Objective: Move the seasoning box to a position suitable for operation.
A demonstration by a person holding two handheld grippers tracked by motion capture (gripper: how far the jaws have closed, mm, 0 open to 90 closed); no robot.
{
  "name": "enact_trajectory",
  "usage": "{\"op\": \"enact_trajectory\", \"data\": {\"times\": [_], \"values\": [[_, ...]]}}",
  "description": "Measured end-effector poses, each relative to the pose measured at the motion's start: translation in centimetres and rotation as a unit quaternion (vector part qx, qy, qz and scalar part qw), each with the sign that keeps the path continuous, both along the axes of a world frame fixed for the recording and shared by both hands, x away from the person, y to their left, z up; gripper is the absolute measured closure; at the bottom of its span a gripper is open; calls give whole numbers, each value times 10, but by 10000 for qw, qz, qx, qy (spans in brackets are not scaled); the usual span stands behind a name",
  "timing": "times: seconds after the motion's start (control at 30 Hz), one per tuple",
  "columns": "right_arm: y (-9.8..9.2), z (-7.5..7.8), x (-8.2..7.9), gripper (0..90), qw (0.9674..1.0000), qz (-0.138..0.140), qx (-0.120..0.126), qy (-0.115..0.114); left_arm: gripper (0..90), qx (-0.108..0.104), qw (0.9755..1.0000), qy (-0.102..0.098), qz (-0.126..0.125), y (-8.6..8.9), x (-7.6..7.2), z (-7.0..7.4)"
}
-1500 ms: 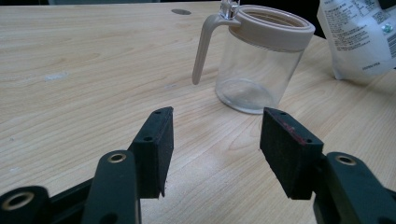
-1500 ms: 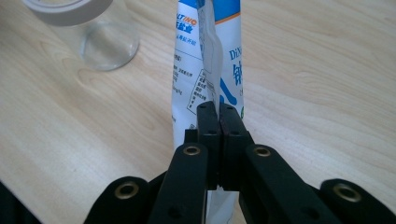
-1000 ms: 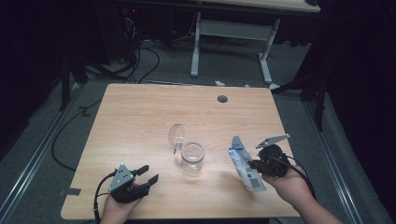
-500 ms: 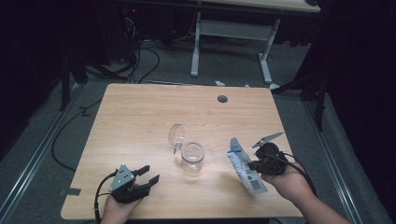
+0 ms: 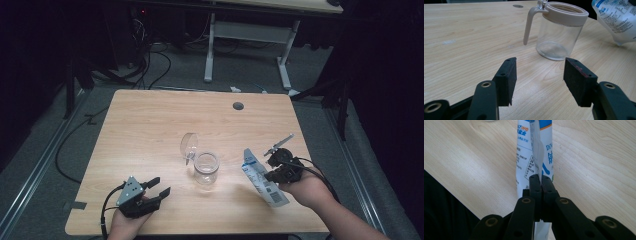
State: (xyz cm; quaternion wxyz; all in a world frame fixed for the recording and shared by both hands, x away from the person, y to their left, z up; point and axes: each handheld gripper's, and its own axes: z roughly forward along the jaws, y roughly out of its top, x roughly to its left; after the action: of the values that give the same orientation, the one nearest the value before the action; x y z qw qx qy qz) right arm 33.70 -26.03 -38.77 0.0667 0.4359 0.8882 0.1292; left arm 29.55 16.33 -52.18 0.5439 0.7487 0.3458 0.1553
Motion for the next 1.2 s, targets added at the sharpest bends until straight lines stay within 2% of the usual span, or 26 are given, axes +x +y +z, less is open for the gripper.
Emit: {"op": "enact_trajectory", "data": {"times": [0.27, 0.43, 0.63, 0.77, 0.8, 0.83, 0.87, 0.93, 1.0, 1.03, 1.1, 1.2], "values": [[4, 2, 4, 895, 9996, 89, -120, 246, 442, 34, 10000, -21, -42, -1, 0, 0], [7, 3, 6, 895, 9988, 50, -221, 428, 442, 17, 10000, -6, -48, 0, 0, 0], [8, 6, 7, 895, 9985, 157, -266, 453, 442, 18, 10000, -19, -55, -1, 0, 0], [9, 9, 6, 895, 9981, 131, -294, 520, 442, 28, 10000, -21, -79, -2, 0, 0], [9, 9, 6, 896, 9980, 120, -301, 534, 442, 42, 9999, -46, -90, -3, -1, 0], [8, 9, 5, 896, 9981, 93, -273, 553, 439, 23, 9998, -154, -80, -5, -3, 0], [8, 9, 5, 896, 9981, 93, -273, 553, 435, 23, 9998, -154, -80, -5, -3, 0], [5, 10, 5, 896, 9982, 74, -225, 545, 422, -92, 9996, -220, -126, -10, -4, -1], [5, 11, 4, 896, 9982, 50, -228, 546, 426, -36, 9991, -330, -251, -22, -7, -1], [5, 11, 4, 896, 9982, 50, -228, 546, 426, -36, 9991, -330, -251, -22, -7, -1], [6, 12, 3, 896, 9984, 73, -233, 505, 428, 142, 9982, -463, -343, -35, -10, -1], [9, 15, 2, 896, 9987, 96, -183, 467, 439, 316, 9967, -434, -610, -56, -12, 2]]}}
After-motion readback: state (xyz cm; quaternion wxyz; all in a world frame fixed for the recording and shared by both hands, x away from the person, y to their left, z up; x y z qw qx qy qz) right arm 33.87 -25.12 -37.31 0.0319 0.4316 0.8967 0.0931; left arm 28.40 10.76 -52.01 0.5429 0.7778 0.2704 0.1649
